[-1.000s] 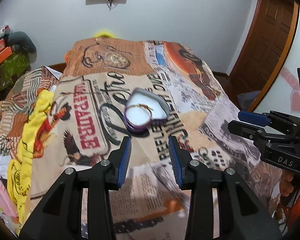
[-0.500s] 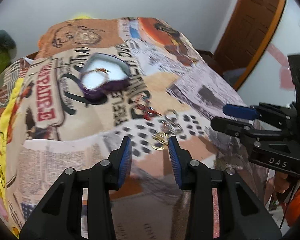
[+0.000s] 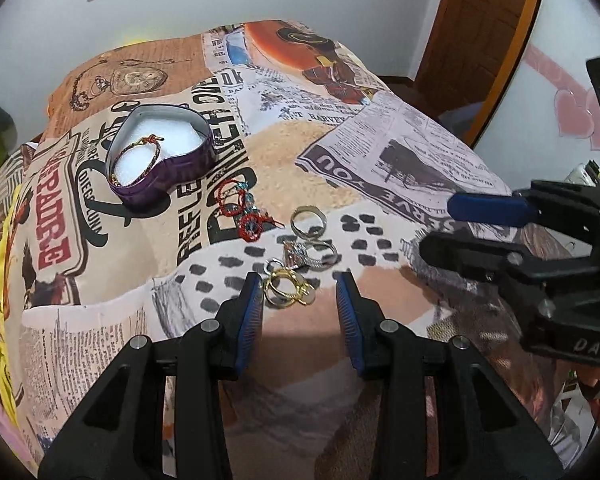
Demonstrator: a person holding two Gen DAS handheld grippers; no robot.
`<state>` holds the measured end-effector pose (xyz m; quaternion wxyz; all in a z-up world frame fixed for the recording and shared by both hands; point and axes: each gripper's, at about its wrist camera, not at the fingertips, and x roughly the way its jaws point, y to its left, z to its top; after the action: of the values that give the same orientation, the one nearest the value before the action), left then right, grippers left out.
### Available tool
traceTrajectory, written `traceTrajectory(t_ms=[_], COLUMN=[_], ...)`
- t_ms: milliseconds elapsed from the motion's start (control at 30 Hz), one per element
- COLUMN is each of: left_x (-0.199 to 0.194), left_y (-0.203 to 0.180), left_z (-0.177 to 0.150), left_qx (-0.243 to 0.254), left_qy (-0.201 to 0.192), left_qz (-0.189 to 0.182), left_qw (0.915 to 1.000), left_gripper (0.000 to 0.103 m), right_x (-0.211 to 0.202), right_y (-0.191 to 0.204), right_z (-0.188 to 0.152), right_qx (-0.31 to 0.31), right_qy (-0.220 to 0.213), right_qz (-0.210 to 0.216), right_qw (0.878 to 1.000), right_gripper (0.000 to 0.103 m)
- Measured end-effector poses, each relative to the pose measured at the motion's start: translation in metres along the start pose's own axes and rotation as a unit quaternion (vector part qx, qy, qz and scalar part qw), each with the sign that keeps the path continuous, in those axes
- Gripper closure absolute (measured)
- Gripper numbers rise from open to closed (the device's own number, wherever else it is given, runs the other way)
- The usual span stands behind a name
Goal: Organize jewelry
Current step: 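Move both tools back to the rings and grasp gold rings with the left tool, then grasp a silver ring with the right tool while the left tool holds the gold rings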
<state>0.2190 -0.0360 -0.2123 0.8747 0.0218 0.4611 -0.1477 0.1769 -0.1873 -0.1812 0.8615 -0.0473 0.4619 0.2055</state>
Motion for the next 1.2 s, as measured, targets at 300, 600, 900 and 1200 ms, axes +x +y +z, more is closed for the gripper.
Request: traceTrajectory(t_ms=[300, 600, 900, 1200], left_x=[-0.003, -0.017, -0.027, -0.031], left_y=[-0.002, 0.006, 0.027, 0.037], left_z=[-0.005, -0.011, -0.022, -0.03], left_qx=[0.011, -0.003, -0.024, -0.031], left_qy=[-0.013, -0.025, -0.013, -0.019], left_qz=[0.005, 0.0, -0.003, -0.007], left_qw=[0.9998, 0.9997, 0.9996, 0.9993], left_gripper=[0.093, 0.099, 0.092, 0.072], right_x=[0.004, 0.007, 0.019, 0.044], right_y=[-0.001, 0.004, 0.02, 0.035], right_z=[-0.002, -0.001, 0.005, 0.018], right_qx=[0.003, 0.0, -0.022, -0.045], right_qy=[0.004, 0.007, 0.019, 0.038], right_qz=[0.004, 0.008, 0.017, 0.025], right_qw=[1.0, 1.0, 0.999, 0.998], right_gripper=[0.064, 0.064, 0.064, 0.064])
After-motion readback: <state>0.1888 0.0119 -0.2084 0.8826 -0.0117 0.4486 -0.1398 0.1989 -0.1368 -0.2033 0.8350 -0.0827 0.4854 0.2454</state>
